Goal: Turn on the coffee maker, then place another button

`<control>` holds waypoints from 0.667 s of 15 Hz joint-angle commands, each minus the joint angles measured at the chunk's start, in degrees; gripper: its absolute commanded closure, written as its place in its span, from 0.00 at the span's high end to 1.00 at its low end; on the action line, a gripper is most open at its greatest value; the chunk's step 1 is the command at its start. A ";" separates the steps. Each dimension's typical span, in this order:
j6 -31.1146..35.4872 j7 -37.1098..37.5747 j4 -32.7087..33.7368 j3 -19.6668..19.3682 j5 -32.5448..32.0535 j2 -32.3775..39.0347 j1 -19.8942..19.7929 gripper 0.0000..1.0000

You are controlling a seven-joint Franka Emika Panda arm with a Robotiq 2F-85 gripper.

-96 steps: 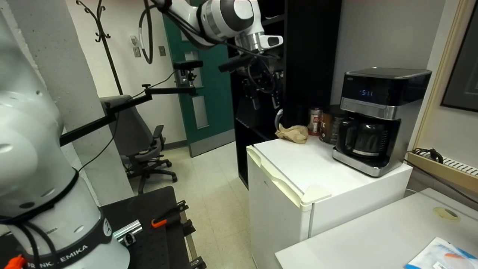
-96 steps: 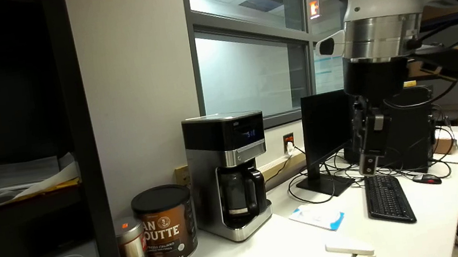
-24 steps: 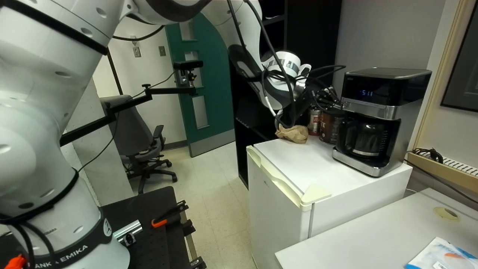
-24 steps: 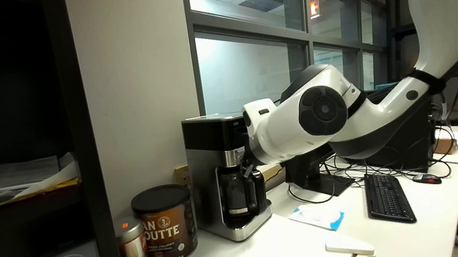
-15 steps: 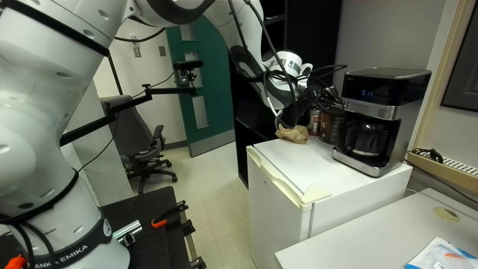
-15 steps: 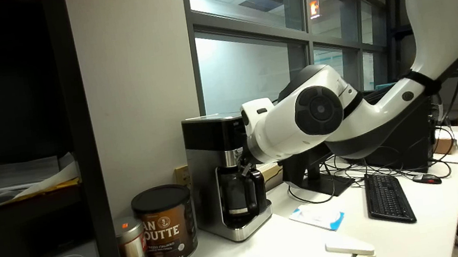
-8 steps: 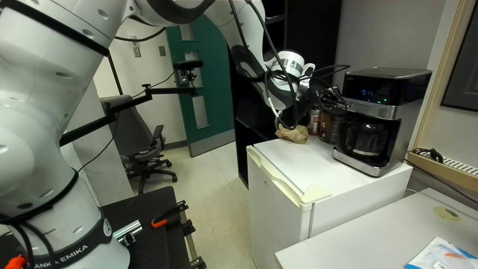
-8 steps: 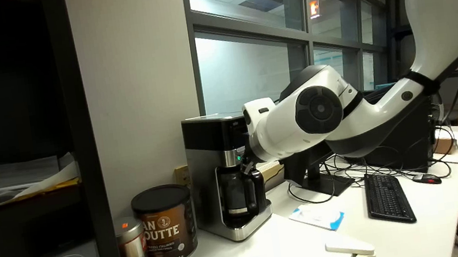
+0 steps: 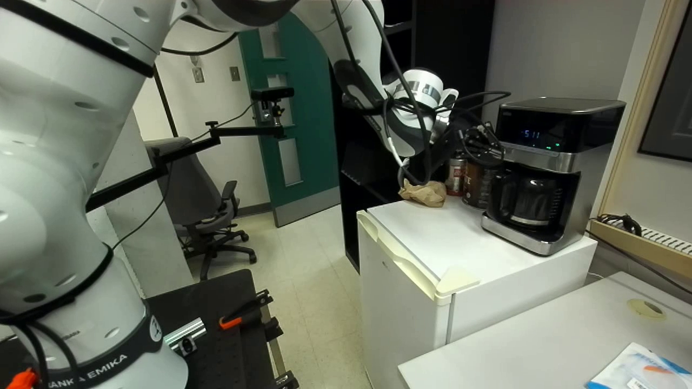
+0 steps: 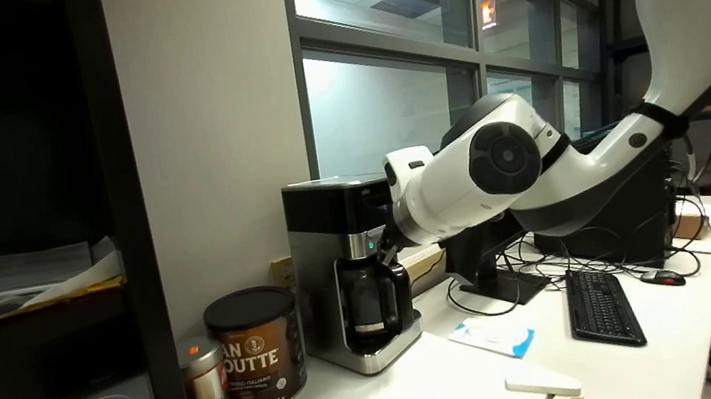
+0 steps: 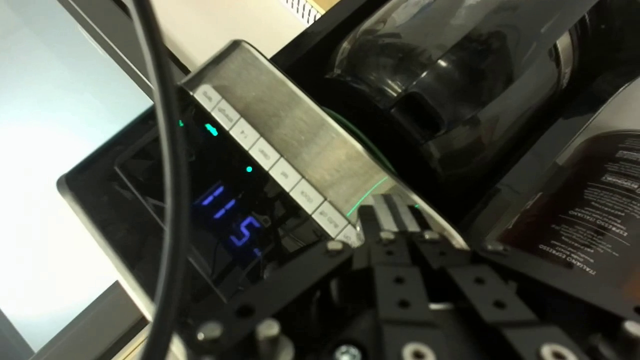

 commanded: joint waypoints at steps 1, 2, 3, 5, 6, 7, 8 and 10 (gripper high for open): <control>1.99 4.94 -6.70 0.27 -2.02 -5.25 -0.80 0.00; 2.32 6.03 -7.98 0.26 -2.18 -6.20 -1.00 0.00; 2.75 7.08 -9.13 0.24 -2.25 -7.06 -1.33 0.00; 3.15 8.94 -11.01 0.11 -2.72 -8.65 -1.95 0.00; 3.18 9.79 -11.80 0.01 -3.11 -9.32 -2.34 0.00; 3.10 10.59 -12.49 -0.04 -3.50 -9.95 -2.68 0.00; 3.08 11.37 -12.99 -0.17 -3.96 -10.43 -3.20 0.00; 3.01 12.64 -13.86 -0.36 -4.81 -11.35 -4.20 0.00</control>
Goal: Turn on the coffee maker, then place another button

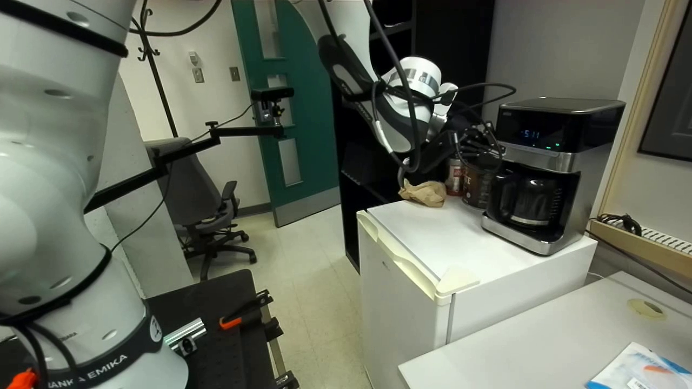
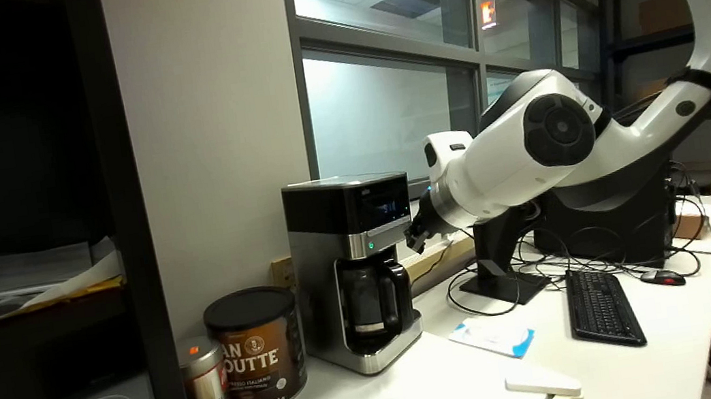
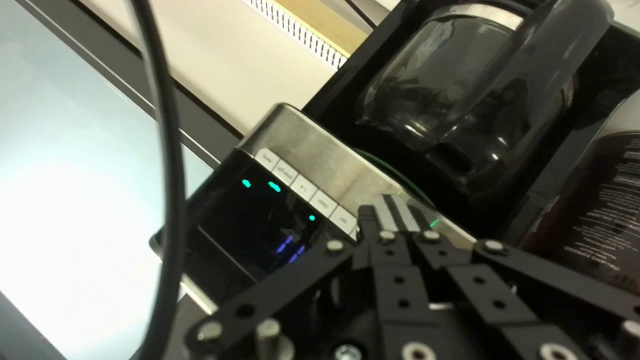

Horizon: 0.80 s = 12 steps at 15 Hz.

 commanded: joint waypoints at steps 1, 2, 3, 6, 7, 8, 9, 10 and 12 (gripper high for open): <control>0.81 3.72 -3.40 -0.39 -2.74 -3.33 -1.84 0.00; 0.78 4.16 -3.61 -0.48 -3.09 -3.59 -2.33 0.00; 0.72 4.62 -3.72 -0.53 -3.45 -3.74 -2.75 0.00; 0.62 5.36 -3.30 -0.80 -4.22 -3.60 -4.01 0.00; 0.63 5.50 -3.20 -0.84 -4.34 -3.56 -4.34 0.00; 0.64 5.54 -2.89 -0.91 -4.37 -3.34 -4.67 0.00; 0.60 5.63 -2.74 -0.96 -4.42 -3.21 -4.93 0.00; 0.54 5.74 -2.57 -1.03 -4.50 -3.09 -5.17 0.00; 0.45 5.74 -2.29 -1.12 -4.47 -2.92 -5.54 0.00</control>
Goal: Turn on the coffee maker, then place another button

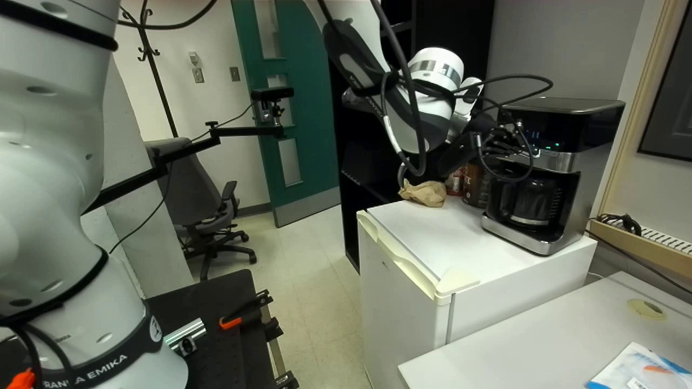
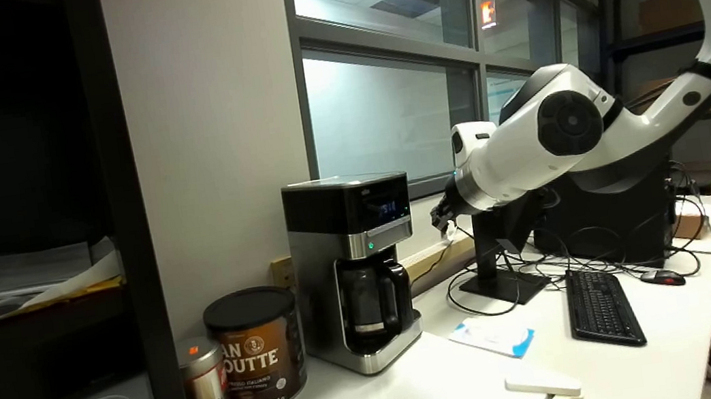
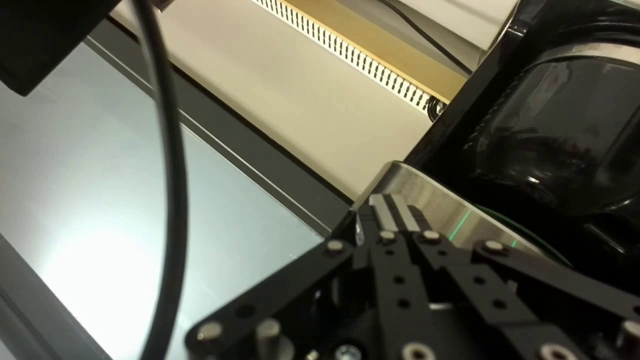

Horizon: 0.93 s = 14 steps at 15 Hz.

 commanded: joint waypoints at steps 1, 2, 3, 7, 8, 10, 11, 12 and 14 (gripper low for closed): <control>0.32 2.08 0.04 -0.47 -1.74 -0.48 -0.42 0.00; 0.27 2.03 0.39 -0.54 -1.72 -0.25 -0.56 0.00; 0.20 1.94 0.52 -0.58 -1.62 -0.19 -0.64 0.00; 0.16 1.80 1.65 -0.68 -1.59 0.35 -0.74 0.00; 0.10 1.65 2.06 -0.65 -1.54 0.58 -0.66 0.00; 0.10 1.45 2.71 -0.60 -1.41 0.97 -0.57 0.00; 0.04 1.28 3.10 -0.60 -1.30 1.25 -0.52 0.00; -0.03 1.20 3.49 -0.58 -1.23 1.57 -0.45 0.00; -0.18 1.04 4.23 -0.54 -1.00 2.23 -0.32 0.00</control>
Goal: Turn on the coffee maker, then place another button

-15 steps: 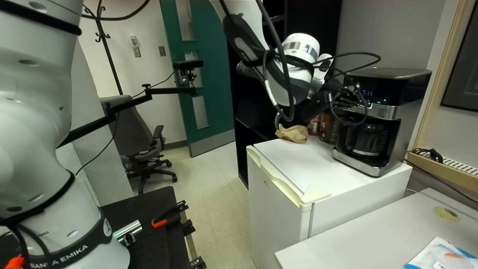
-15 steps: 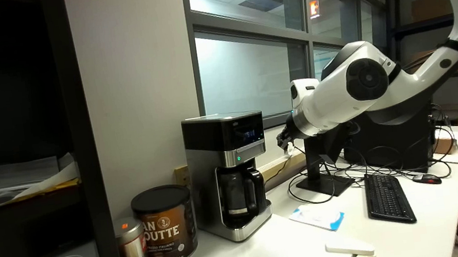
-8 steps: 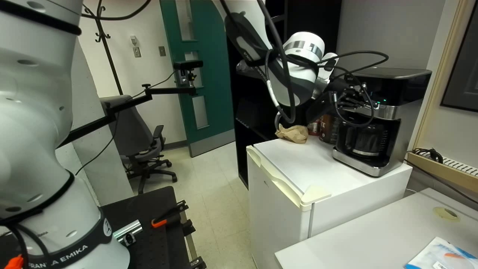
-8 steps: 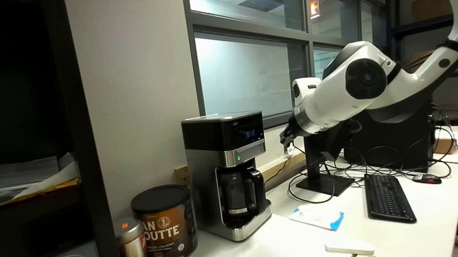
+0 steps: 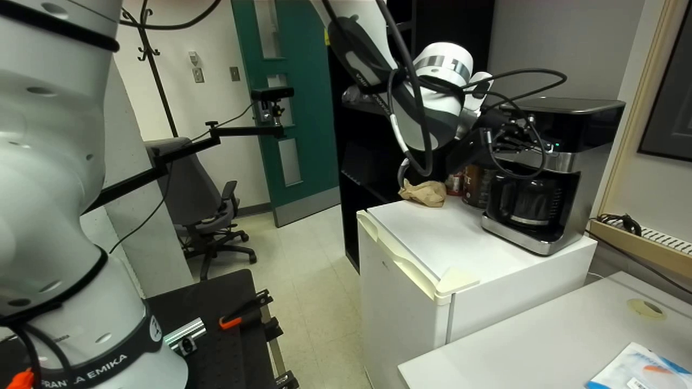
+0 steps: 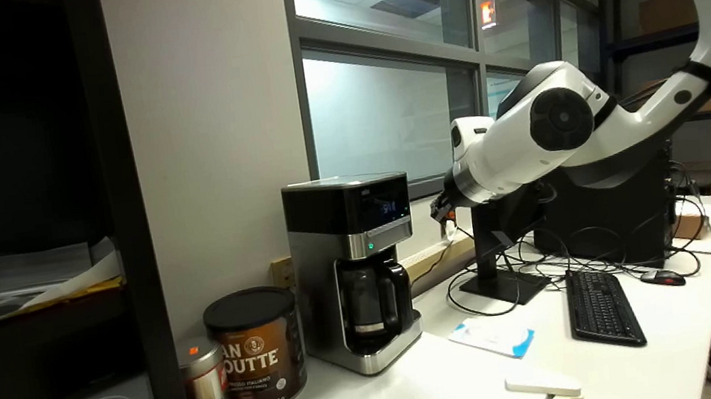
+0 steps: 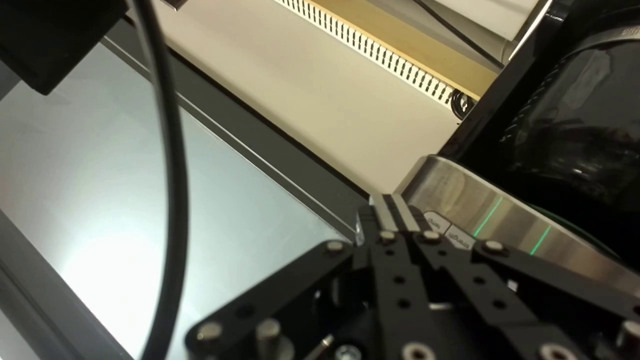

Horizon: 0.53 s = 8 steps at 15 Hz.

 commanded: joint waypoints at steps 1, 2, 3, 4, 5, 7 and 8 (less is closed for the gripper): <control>-0.21 0.87 2.67 -0.08 -0.88 1.98 0.51 0.00; -0.34 0.73 3.16 -0.02 -0.73 2.47 0.66 0.00; -0.30 0.68 3.66 0.00 -0.72 2.93 0.74 0.00; -0.31 0.45 4.17 0.02 -0.59 3.42 0.83 0.00; -0.26 0.44 4.68 0.04 -0.63 3.89 0.87 0.00; -0.30 0.18 5.80 0.06 -0.46 4.82 1.04 0.00; -0.28 0.13 6.36 0.03 -0.46 5.25 1.08 0.00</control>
